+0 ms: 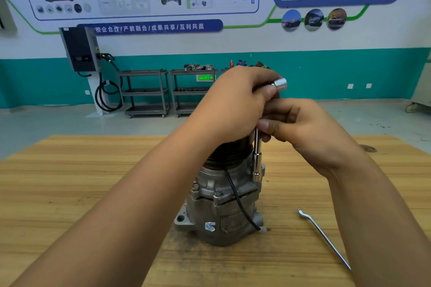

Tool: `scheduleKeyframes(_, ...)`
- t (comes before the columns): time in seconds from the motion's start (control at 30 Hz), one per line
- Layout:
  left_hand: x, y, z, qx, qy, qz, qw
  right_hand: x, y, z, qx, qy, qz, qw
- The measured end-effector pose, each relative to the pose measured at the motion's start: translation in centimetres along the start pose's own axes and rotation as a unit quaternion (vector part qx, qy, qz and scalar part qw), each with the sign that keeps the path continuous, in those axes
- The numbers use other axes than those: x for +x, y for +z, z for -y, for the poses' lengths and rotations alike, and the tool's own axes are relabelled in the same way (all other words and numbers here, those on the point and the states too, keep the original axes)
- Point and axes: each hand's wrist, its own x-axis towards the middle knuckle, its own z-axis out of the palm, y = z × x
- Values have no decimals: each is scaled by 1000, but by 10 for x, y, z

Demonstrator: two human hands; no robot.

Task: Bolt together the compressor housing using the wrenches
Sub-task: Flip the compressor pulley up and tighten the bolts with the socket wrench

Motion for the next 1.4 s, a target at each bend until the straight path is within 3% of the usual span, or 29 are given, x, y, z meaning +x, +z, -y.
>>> scheduleKeyframes(0.13,-1,-3,9,-114,36,67,991,0,-1,-1,32,0,-17,999)
scheduleKeyframes(0.23,-8,-7,14,-272,26,139,952,0,1,-1,29,-14,-16,999)
scheduleKeyframes(0.3,-13,-8,14,-299,22,141,944,1,2,-2,24,-14,-24,999)
scheduleKeyframes(0.43,-17,3,6,-171,20,-23,985,2,2,1,12,-14,-40,999)
scheduleKeyframes(0.5,-19,11,3,-92,11,-117,989,1,4,3,-4,-21,-42,999)
scheduleKeyframes(0.57,-23,17,-2,-83,-3,-170,982,1,6,4,-18,-24,-47,998)
scheduleKeyframes(0.77,-25,25,-10,-35,-49,-233,971,3,10,6,-45,-19,-54,997)
scheduleKeyframes(0.9,-27,26,-5,-77,-43,-264,960,4,15,0,-22,-19,-94,995)
scheduleKeyframes(1.03,-29,20,7,-261,-103,-207,937,5,14,-3,-33,-11,-111,993)
scheduleKeyframes(1.17,-20,10,10,-396,-159,-160,890,1,-2,1,-32,13,-40,999)
scheduleKeyframes(1.27,-15,9,6,-427,-189,-122,876,0,-5,-1,-55,29,0,998)
scheduleKeyframes(1.4,-5,12,4,-357,-211,-100,904,2,0,-3,-36,40,2,999)
